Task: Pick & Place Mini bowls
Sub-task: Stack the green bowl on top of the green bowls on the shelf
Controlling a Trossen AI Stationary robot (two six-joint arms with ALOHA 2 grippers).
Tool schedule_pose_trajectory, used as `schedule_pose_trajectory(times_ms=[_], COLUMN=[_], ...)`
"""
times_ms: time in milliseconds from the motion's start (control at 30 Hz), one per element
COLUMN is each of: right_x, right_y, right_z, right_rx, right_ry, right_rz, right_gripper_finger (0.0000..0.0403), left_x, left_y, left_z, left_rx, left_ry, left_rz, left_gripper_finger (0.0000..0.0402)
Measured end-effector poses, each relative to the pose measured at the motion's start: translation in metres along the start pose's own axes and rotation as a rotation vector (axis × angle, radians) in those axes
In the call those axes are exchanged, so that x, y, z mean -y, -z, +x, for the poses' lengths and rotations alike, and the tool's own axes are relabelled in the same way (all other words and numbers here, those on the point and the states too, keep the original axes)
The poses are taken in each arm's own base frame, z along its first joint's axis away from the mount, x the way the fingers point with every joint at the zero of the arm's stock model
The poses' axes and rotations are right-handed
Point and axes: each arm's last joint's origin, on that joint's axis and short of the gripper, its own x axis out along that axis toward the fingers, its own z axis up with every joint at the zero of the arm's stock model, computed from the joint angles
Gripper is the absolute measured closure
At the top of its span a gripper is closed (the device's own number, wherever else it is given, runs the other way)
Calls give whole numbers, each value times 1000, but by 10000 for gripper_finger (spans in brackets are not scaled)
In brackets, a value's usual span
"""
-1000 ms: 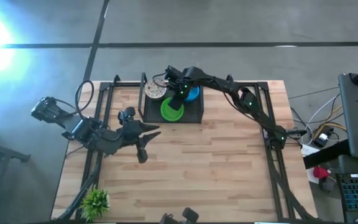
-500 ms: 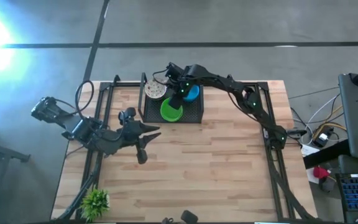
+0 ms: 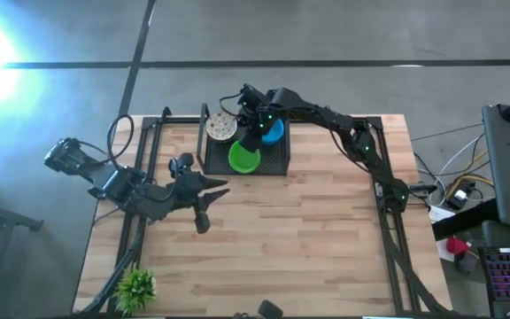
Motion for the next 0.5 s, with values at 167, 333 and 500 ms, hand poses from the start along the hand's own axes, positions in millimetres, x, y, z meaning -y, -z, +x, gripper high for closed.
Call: schedule_pose_trajectory(times_ms=[167,333,500], right_x=[-2,0,3], right_y=[1,1,3], right_z=[6,18,32], right_rx=[-9,-33,-64], right_ry=[-1,2,9], right_rz=[-19,-15,-28], right_gripper_finger=[385,393,394], left_x=[0,0,0], left_y=[0,0,0], left_z=[0,0,0], left_rx=[0,0,0], left_ry=[0,0,0], left_rz=[0,0,0], left_gripper_finger=[322,322,322])
